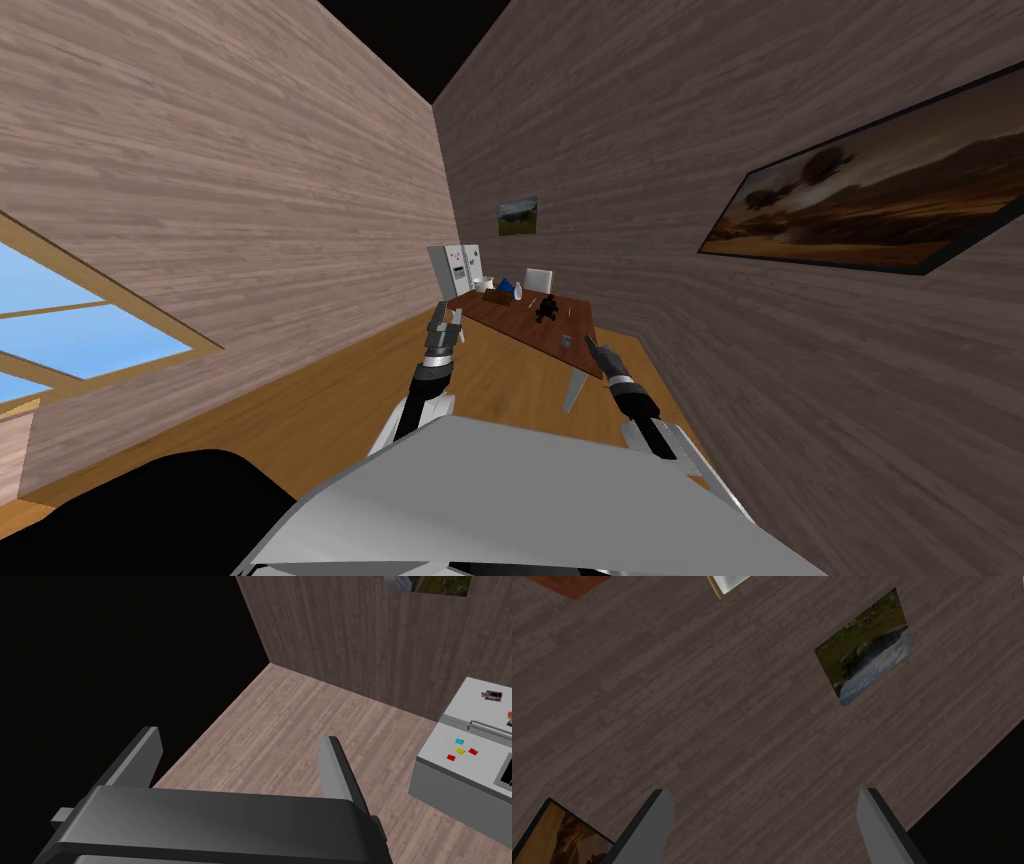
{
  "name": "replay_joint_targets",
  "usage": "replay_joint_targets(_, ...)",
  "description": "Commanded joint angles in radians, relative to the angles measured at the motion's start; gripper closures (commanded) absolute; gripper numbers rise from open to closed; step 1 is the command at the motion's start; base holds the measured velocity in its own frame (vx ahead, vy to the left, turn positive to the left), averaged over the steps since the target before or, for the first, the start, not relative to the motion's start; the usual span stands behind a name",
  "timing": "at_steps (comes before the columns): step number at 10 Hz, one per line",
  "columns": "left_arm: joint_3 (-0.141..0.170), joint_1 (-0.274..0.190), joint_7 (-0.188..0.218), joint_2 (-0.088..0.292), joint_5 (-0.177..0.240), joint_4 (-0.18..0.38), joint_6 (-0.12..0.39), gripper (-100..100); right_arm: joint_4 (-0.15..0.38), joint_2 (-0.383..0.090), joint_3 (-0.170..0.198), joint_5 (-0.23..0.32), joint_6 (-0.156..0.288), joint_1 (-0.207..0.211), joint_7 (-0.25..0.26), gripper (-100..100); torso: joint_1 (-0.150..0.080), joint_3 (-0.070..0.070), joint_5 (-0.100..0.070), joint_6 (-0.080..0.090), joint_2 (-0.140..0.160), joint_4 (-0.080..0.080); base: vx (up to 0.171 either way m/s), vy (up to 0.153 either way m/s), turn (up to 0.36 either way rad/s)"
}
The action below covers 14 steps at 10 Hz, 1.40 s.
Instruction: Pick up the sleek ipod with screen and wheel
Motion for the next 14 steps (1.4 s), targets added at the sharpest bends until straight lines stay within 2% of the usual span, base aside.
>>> replay_joint_targets(1,0.0,0.0,0.0,0.0,0.0,0.0,0.0,0,0.049,-0.006,-0.003,0.033,0.035,-0.02,0.015,-100,0.0,0.0,0.0,0.0,0.0,0.0,0.052,0.033,-0.032)
replay_joint_targets(2,0.0,0.0,0.0,0.0,0.0,0.0,0.0,0,0.076,-0.003,-0.001,0.064,0.061,-0.029,0.032,-100,-0.001,0.0,0.0,0.0,0.0,0.0,0.078,0.055,-0.046)
replay_joint_targets(5,0.0,0.0,0.0,0.0,0.0,0.0,0.0,0,0.12,0.002,0.002,0.094,0.087,-0.038,0.048,-100,-0.002,0.0,0.0,0.0,-0.001,0.0,0.055,0.035,-0.014)
replay_joint_targets(7,0.0,0.0,0.0,0.0,0.0,0.0,0.0,0,0.185,0.012,0.01,0.155,0.138,-0.055,0.076,-100,-0.002,0.0,-0.001,0.0,0.0,0.0,0.084,0.033,-0.018)
replay_joint_targets(10,0.0,0.0,0.0,0.0,0.0,0.0,0.0,0,0.223,0.018,0.014,0.185,0.163,-0.063,0.089,-100,-0.002,-0.002,0.0,0.0,-0.003,-0.001,0.088,0.032,-0.007)
replay_joint_targets(13,0.0,0.0,0.0,0.0,0.0,0.0,0.0,0,0.319,0.039,0.027,0.27,0.233,-0.086,0.122,-100,-0.002,-0.002,0.0,0.0,-0.005,-0.001,0.128,0.022,-0.007)
replay_joint_targets(14,0.0,0.0,0.0,0.0,0.0,0.0,0.0,0,0.319,0.039,0.027,0.27,0.233,-0.086,0.122,-100,-0.003,-0.004,-0.001,0.0,-0.007,-0.001,0.116,0.016,0.001)
